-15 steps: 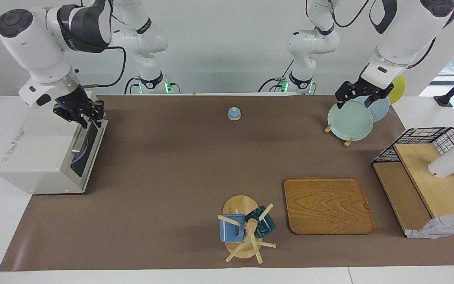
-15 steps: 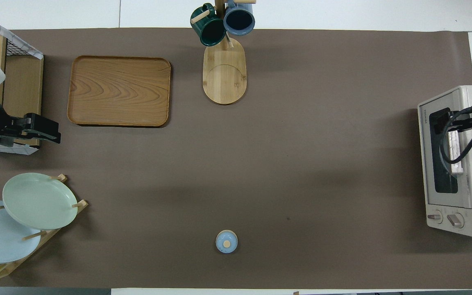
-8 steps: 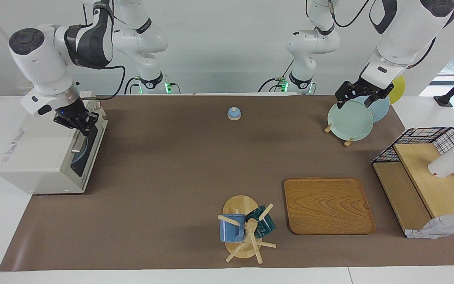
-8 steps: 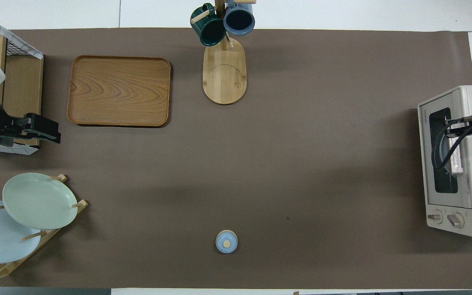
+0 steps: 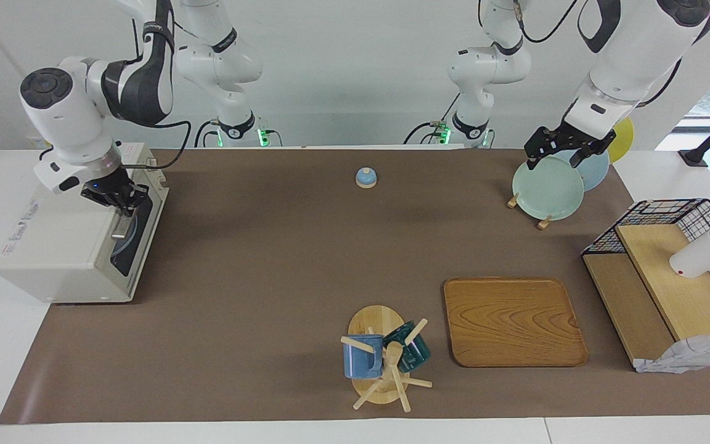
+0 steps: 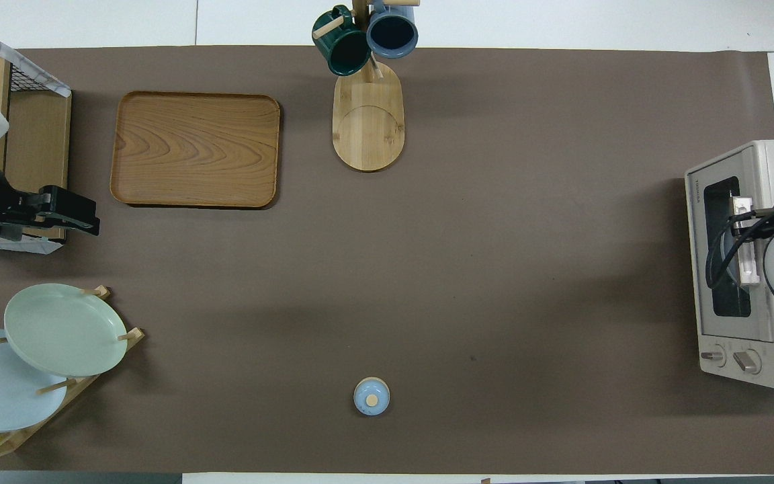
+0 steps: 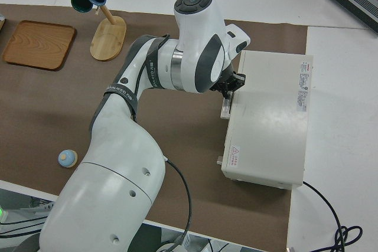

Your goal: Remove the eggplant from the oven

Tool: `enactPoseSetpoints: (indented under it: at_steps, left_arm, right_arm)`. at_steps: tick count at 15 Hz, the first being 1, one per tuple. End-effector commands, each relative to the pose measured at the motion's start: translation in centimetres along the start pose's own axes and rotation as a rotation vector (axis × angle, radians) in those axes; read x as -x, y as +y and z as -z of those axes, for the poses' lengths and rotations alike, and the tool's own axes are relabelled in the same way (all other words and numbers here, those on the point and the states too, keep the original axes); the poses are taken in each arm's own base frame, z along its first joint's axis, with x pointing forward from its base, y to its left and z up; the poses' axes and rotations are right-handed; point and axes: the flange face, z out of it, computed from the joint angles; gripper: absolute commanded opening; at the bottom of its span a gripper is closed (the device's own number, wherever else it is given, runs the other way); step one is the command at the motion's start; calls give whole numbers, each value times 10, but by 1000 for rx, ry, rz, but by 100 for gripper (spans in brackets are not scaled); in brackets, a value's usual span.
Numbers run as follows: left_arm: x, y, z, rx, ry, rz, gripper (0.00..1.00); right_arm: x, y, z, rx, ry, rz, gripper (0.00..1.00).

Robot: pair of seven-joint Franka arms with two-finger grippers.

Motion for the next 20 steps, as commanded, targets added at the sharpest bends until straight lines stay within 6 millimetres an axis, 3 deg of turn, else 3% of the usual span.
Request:
enactPoseSetpoints:
  at_steps: [1, 10, 12, 14, 18, 20]
  left_arm:
    - [2, -2, 0, -18, -11, -1, 100]
    - [2, -2, 0, -18, -11, 1, 100]
    - [2, -2, 0, -18, -11, 1, 100]
    - [2, -2, 0, -18, -11, -1, 100]
    - [2, -2, 0, -18, -9, -1, 100]
    - [2, -2, 0, -18, -11, -1, 100]
  right_arm:
    - [10, -2, -15, 12, 7, -6, 0]
    - [3, -17, -22, -38, 66, -3, 0]
    - [-7, -30, -41, -76, 85, -5, 0]
    - [-18, -64, -64, -92, 120, 32, 0]
    - [-19, -93, -90, -102, 164, 60, 0]
    - [-23, -98, -112, -100, 164, 61, 0]
